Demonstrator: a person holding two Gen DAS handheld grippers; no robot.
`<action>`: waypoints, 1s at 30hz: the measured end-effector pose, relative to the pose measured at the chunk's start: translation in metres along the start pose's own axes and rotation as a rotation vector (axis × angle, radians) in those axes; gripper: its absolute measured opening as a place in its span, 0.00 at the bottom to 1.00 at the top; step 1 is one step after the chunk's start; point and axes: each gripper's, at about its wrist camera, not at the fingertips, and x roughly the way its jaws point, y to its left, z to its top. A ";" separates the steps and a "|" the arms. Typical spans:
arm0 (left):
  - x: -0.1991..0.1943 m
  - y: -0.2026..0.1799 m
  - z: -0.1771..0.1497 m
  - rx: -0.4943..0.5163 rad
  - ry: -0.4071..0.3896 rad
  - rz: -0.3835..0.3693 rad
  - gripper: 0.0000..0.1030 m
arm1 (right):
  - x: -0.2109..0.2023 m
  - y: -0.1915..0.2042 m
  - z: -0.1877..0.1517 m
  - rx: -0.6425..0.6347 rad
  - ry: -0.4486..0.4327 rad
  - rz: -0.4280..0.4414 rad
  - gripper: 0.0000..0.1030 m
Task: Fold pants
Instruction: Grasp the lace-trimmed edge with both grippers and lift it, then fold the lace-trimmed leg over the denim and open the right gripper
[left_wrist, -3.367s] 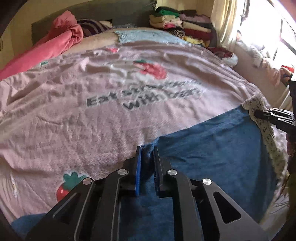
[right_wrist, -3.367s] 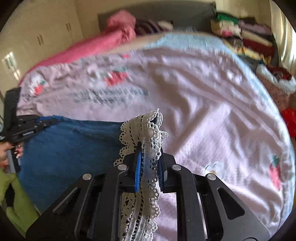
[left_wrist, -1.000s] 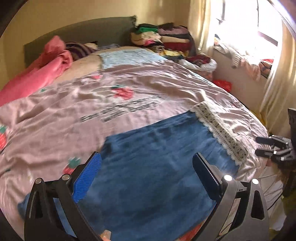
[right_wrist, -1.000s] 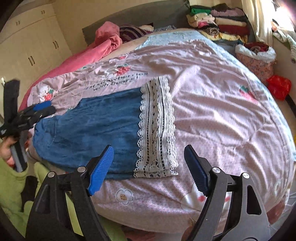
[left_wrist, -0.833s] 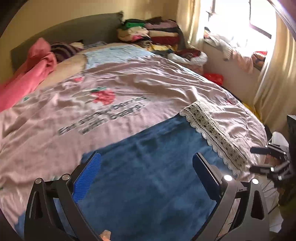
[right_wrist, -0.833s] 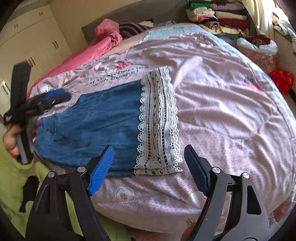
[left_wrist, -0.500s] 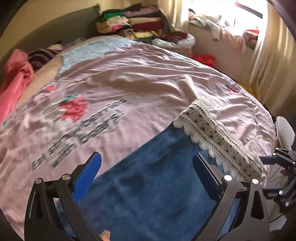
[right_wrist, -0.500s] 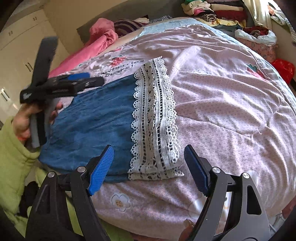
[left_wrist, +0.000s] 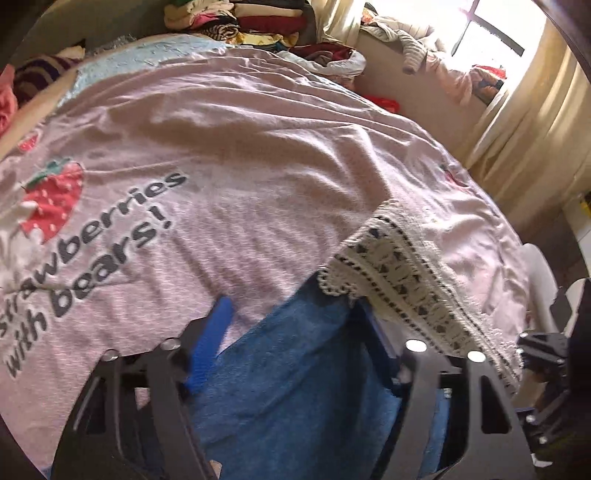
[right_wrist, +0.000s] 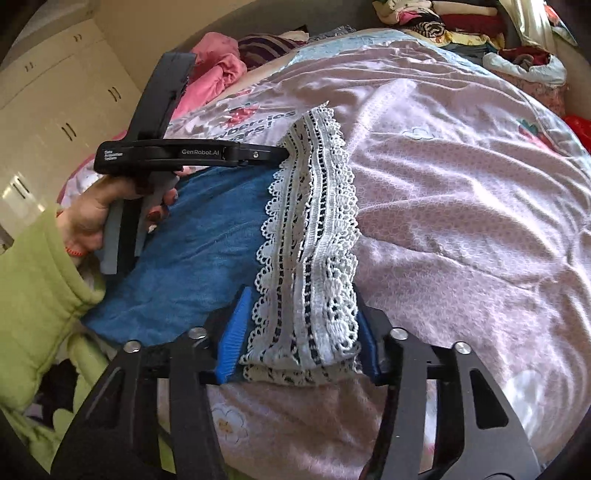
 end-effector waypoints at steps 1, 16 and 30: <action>0.000 -0.003 0.000 0.005 0.002 -0.018 0.40 | 0.001 0.000 0.001 0.003 0.001 0.021 0.26; -0.032 -0.020 -0.011 0.041 -0.066 -0.055 0.10 | -0.018 0.035 0.020 -0.084 -0.055 0.088 0.16; -0.137 0.030 -0.068 -0.098 -0.261 -0.044 0.10 | -0.023 0.160 0.028 -0.401 -0.077 0.180 0.16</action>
